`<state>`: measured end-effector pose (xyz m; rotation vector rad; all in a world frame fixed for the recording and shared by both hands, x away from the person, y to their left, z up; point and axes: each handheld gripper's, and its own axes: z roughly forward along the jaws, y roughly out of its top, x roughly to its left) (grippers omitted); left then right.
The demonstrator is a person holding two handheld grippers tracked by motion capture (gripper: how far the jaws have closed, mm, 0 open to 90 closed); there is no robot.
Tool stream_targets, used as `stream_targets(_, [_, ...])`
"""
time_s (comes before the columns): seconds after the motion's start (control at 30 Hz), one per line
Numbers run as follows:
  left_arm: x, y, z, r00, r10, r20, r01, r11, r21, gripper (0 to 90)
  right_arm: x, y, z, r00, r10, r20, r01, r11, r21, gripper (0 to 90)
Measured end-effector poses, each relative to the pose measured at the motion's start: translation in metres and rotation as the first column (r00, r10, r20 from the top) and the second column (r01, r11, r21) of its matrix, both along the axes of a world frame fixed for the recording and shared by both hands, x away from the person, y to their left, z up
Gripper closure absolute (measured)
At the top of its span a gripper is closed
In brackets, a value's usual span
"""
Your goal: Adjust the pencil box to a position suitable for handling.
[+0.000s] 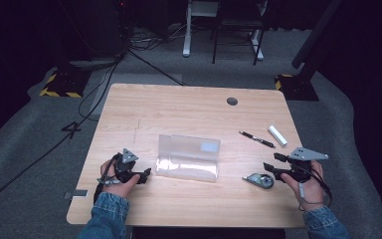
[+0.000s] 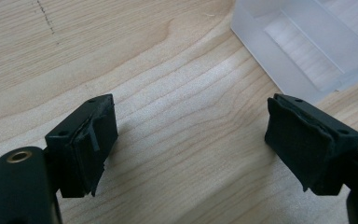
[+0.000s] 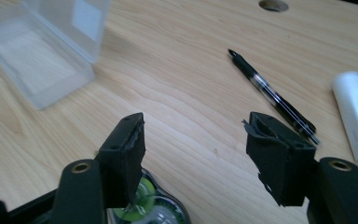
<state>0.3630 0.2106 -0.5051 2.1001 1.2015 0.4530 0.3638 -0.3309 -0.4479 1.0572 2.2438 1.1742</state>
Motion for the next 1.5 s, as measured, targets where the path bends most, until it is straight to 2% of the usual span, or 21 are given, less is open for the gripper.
stream_targets(0.17, [0.000, -0.001, 0.000, 1.0000, 0.001, 0.002, -0.001, 1.0000, 0.006, 17.2, -0.008, 0.016, 0.015, 0.9989, 0.041, 0.024, -0.041, 0.9990, -0.021, 39.1])
stream_targets(0.23, [-0.001, -0.001, 0.000, 1.0000, 0.002, 0.003, -0.002, 1.0000, 0.006, 17.7, -0.013, 0.019, 0.024, 0.9978, 0.043, 0.050, -0.040, 0.9971, -0.065, 39.7])
stream_targets(0.3, [-0.001, -0.001, 0.000, 1.0000, 0.003, 0.004, -0.003, 1.0000, 0.006, 18.0, -0.018, 0.021, 0.033, 0.9972, 0.036, 0.066, -0.031, 0.9969, -0.072, 39.5])
stream_targets(0.37, [-0.001, -0.001, 0.001, 1.0000, 0.002, 0.003, -0.002, 1.0000, 0.007, 18.3, -0.020, 0.029, 0.040, 0.9972, 0.062, 0.042, -0.060, 0.9971, -0.048, 37.6])
stream_targets(0.43, [-0.001, -0.001, 0.001, 1.0000, 0.003, 0.004, -0.003, 1.0000, 0.007, 18.4, -0.021, 0.040, 0.041, 0.9953, 0.095, 0.019, -0.094, 0.9941, -0.054, 38.0])
stream_targets(0.57, [-0.004, -0.002, 0.000, 0.9999, -0.003, 0.014, 0.003, 1.0000, 0.001, 21.7, -0.021, 0.068, 0.039, 0.9837, 0.179, -0.013, -0.180, 0.9827, -0.046, 38.9])
stream_targets(0.73, [-0.009, -0.002, 0.002, 0.9997, -0.013, 0.023, 0.012, 0.9998, 0.018, 27.3, -0.013, 0.090, 0.040, 0.9775, 0.210, -0.025, -0.211, 0.9762, -0.051, 38.1])
stream_targets(0.8, [-0.011, -0.002, 0.004, 0.9997, -0.013, 0.019, 0.012, 0.9996, 0.026, 29.1, -0.008, 0.101, 0.038, 0.9750, 0.219, -0.040, -0.221, 0.9727, -0.070, 36.5])
stream_targets(0.87, [-0.013, -0.002, 0.006, 0.9997, -0.014, 0.022, 0.014, 0.9998, 0.016, 29.5, -0.002, 0.110, 0.033, 0.9716, 0.230, -0.057, -0.234, 0.9697, -0.071, 35.8])
stream_targets(1.0, [-0.015, -0.002, 0.010, 0.9986, -0.025, 0.047, 0.024, 0.9997, 0.009, 30.3, 0.009, 0.126, 0.016, 0.9661, 0.234, -0.109, -0.245, 0.9651, -0.093, 33.1])
stream_targets(1.07, [-0.016, -0.004, 0.010, 0.9985, -0.030, 0.045, 0.030, 0.9996, 0.003, 30.9, 0.013, 0.137, 0.006, 0.9620, 0.243, -0.124, -0.256, 0.9615, -0.100, 33.0])
stream_targets(1.13, [-0.015, -0.005, 0.010, 0.9978, -0.048, 0.045, 0.047, 0.9988, 0.017, 31.2, 0.016, 0.144, 0.000, 0.9585, 0.253, -0.132, -0.266, 0.9592, -0.096, 33.3])
stream_targets(1.27, [-0.014, -0.007, 0.008, 0.9977, -0.059, 0.033, 0.057, 0.9975, 0.040, 31.8, 0.023, 0.151, -0.013, 0.9569, 0.233, -0.173, -0.254, 0.9611, -0.109, 33.7])
stream_targets(1.37, [-0.013, -0.006, 0.007, 0.9976, -0.061, 0.033, 0.060, 0.9972, 0.046, 32.2, 0.027, 0.153, -0.019, 0.9582, 0.224, -0.178, -0.246, 0.9626, -0.114, 33.8])
stream_targets(1.5, [-0.012, -0.006, 0.006, 0.9981, -0.056, 0.028, 0.055, 0.9976, 0.043, 32.3, 0.030, 0.158, -0.028, 0.9625, 0.204, -0.179, -0.222, 0.9711, -0.088, 33.8])
